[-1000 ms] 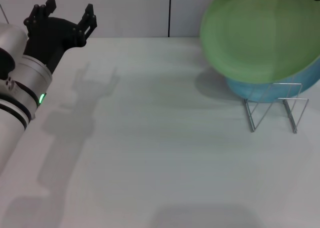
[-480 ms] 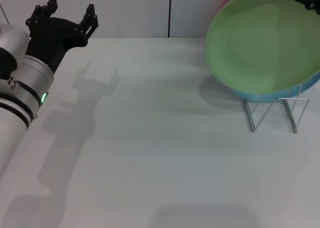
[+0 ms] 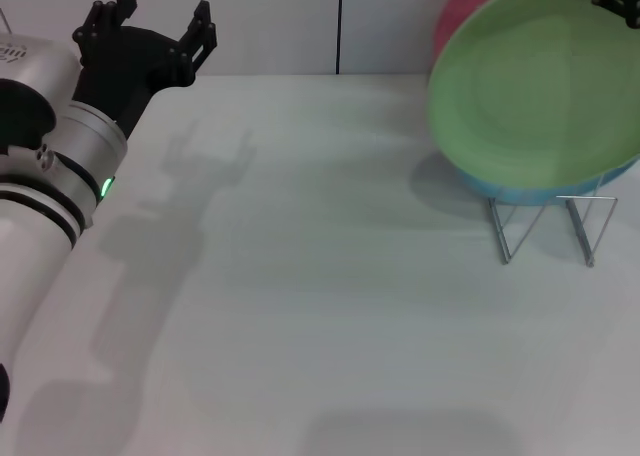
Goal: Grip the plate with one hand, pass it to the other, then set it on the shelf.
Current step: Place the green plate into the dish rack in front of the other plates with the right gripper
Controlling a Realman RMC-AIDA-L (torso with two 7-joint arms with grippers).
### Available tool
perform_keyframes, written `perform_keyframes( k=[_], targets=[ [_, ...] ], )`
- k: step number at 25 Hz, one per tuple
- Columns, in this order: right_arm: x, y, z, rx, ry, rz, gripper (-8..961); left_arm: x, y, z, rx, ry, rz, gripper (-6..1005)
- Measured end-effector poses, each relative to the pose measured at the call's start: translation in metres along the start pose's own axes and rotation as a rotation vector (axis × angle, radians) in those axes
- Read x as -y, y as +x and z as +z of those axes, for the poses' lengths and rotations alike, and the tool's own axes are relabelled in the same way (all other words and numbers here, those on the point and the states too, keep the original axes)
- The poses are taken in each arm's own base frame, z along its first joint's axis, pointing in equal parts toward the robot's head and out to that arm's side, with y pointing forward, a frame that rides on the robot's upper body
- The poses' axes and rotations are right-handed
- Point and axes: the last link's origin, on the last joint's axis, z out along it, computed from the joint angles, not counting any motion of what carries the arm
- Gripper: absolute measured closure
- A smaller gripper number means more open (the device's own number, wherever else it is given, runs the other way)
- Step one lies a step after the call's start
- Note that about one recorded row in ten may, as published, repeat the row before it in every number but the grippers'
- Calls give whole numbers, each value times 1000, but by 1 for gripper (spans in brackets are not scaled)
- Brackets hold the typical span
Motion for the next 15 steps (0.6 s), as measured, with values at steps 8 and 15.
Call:
perform_keyframes(
  k=[8,15],
  targets=[
    [-4,2,-1,-8,-11,-22,881,-4,-1,0,2,-11,-21,206],
    [-7,7,0,-35,-22,-37,879,-6,-1,0,4,-18,-21,206]
  ],
)
